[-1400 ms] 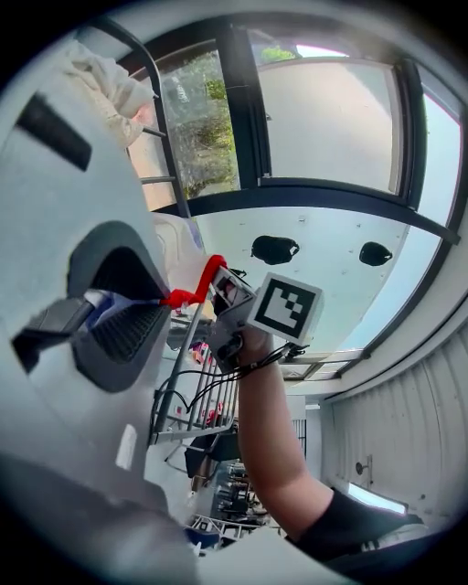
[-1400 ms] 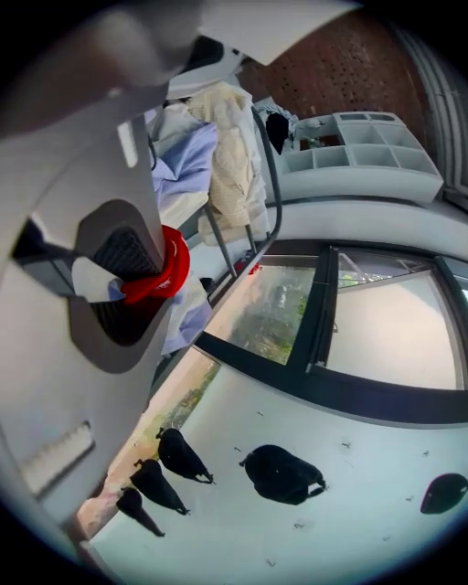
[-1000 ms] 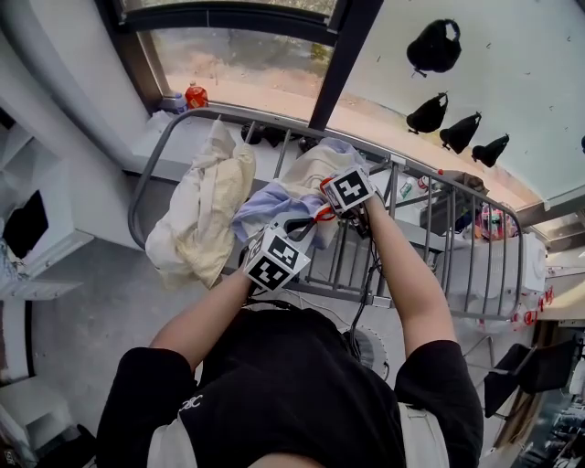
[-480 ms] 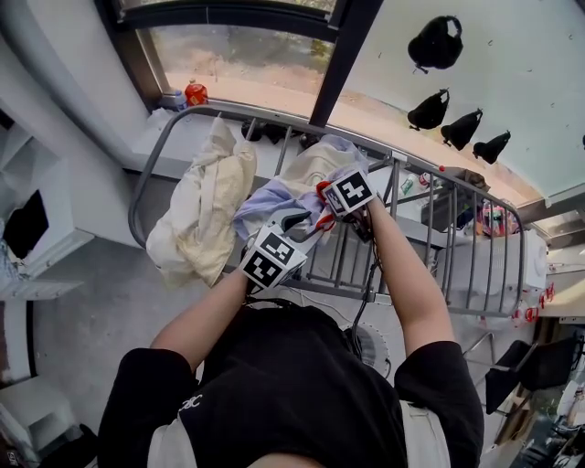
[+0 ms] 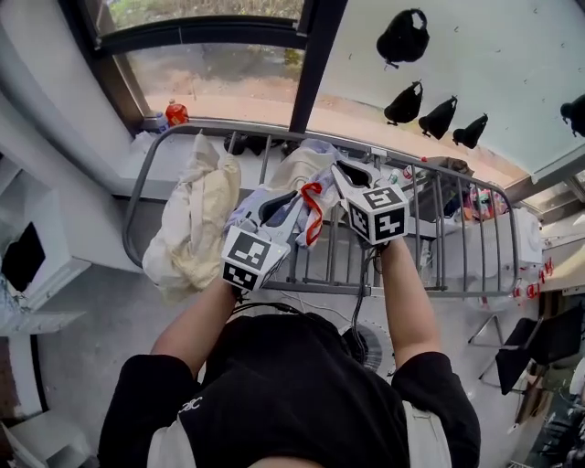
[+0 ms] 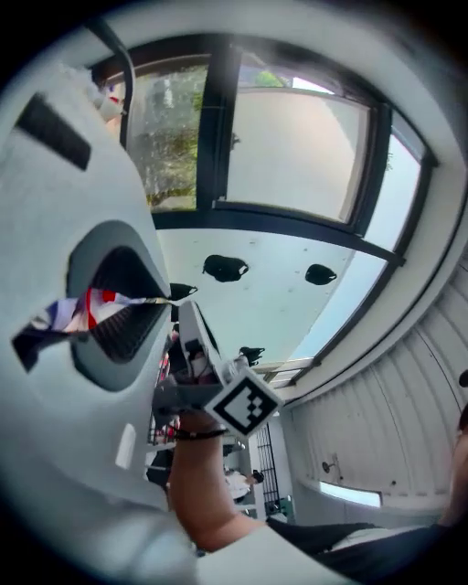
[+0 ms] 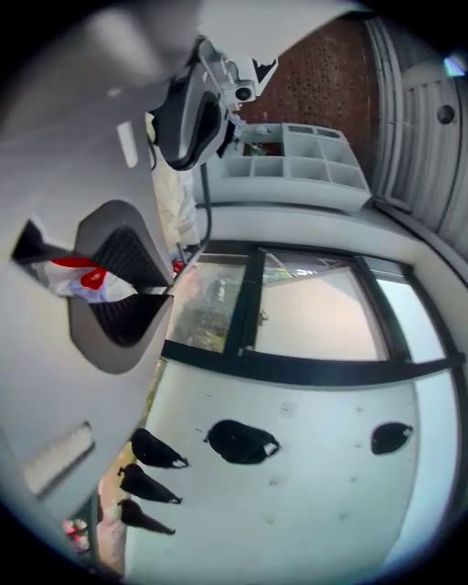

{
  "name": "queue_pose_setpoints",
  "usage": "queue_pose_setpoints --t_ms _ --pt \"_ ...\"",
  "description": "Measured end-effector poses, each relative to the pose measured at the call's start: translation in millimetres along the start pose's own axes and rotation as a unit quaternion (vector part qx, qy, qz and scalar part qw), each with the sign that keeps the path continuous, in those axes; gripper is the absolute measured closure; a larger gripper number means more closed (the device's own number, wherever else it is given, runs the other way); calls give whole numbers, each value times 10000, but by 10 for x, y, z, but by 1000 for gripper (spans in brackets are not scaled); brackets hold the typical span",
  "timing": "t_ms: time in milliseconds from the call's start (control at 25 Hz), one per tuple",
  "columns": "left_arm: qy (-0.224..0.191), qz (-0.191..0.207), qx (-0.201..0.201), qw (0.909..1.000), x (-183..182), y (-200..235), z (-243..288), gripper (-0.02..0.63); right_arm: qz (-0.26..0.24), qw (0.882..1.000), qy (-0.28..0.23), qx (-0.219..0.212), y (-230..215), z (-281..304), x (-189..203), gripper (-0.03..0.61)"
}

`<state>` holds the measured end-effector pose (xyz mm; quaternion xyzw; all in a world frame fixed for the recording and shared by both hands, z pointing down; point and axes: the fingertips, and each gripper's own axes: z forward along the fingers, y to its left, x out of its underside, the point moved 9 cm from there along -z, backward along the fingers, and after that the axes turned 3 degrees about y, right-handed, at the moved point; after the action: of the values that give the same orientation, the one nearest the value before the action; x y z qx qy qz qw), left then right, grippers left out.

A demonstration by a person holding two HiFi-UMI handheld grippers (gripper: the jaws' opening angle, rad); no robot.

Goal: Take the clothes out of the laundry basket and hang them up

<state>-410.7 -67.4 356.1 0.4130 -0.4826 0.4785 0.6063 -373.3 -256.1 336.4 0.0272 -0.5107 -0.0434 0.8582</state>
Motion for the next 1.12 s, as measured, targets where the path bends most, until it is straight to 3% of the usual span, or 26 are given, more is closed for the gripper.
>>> queue_pose_setpoints --t_ms 40,280,440,680,1120 --pt "-120 64 -151 9998 -78 28 -39 612 74 9993 -338 171 13 -130 -53 553" --pt "-477 261 -466 9974 -335 134 -268 612 397 9812 -1566 1055 279 -729 -149 565" --pt "-525 312 -450 9971 -386 118 -413 612 797 9653 -2031 1438 492 -1057 -86 565" --pt "-563 380 -362 9970 -437 58 -655 612 774 9440 -2499 2009 837 -1378 -23 566" --pt "-703 494 -1012 9912 -488 -546 -1140 612 603 9549 -2411 1622 1148 -1799 205 568"
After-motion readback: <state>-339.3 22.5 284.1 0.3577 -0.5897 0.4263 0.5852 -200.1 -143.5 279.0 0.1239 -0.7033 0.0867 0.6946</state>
